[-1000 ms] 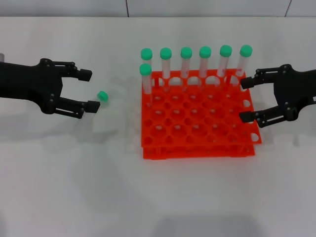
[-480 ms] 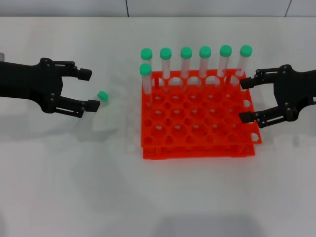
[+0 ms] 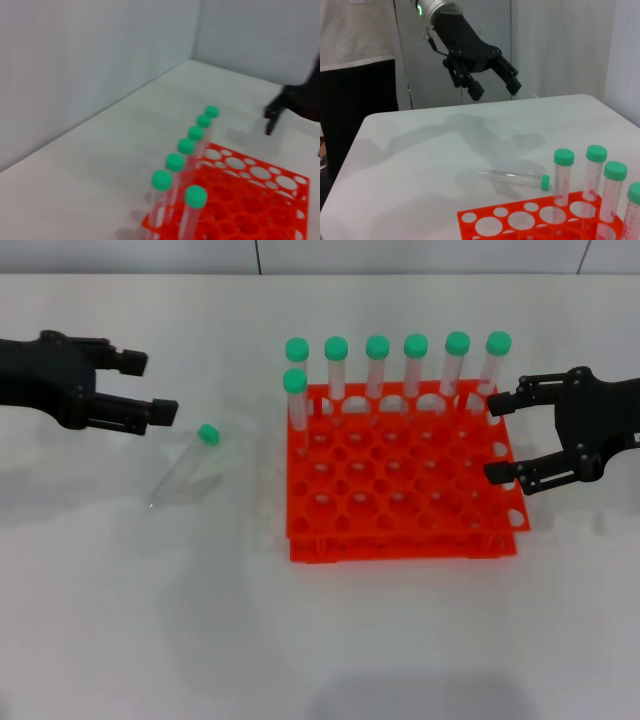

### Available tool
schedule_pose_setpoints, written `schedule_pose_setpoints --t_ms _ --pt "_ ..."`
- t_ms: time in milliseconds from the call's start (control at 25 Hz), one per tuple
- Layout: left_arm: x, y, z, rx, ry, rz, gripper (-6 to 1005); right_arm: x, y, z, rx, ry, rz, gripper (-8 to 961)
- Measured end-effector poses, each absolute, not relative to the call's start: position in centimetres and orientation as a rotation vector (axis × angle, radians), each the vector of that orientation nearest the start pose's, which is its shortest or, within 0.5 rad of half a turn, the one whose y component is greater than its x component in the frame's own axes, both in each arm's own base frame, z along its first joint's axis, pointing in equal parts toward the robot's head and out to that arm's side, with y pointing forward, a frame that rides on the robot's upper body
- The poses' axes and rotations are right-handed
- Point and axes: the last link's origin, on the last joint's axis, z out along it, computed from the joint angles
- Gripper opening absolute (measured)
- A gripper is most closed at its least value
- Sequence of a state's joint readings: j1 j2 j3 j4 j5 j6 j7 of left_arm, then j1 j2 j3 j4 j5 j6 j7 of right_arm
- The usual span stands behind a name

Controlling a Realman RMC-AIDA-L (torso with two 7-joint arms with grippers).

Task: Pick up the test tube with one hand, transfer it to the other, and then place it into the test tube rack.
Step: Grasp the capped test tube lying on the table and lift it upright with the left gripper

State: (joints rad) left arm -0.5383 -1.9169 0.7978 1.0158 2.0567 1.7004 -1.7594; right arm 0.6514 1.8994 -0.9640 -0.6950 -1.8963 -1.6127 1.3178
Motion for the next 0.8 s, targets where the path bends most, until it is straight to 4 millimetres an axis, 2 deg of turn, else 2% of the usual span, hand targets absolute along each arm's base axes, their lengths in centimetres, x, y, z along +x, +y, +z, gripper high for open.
schedule_pose_setpoints --t_ms 120,400,600,800 --pt "-24.2 35.3 10.4 -2.735 -0.77 -0.296 861 22.3 36.6 4.3 -2.941 0.113 0.464 842" --pt "-24.5 36.3 10.1 -2.63 -1.12 -0.078 861 22.1 36.5 4.2 -2.945 0.097 0.463 842" --pt "-24.3 37.1 9.8 -2.573 -1.213 0.102 862 22.1 36.5 4.1 -2.947 0.092 0.467 842" --pt "-24.4 37.7 8.1 -2.529 -1.252 0.274 862 21.7 36.4 3.6 -2.946 0.067 0.478 842"
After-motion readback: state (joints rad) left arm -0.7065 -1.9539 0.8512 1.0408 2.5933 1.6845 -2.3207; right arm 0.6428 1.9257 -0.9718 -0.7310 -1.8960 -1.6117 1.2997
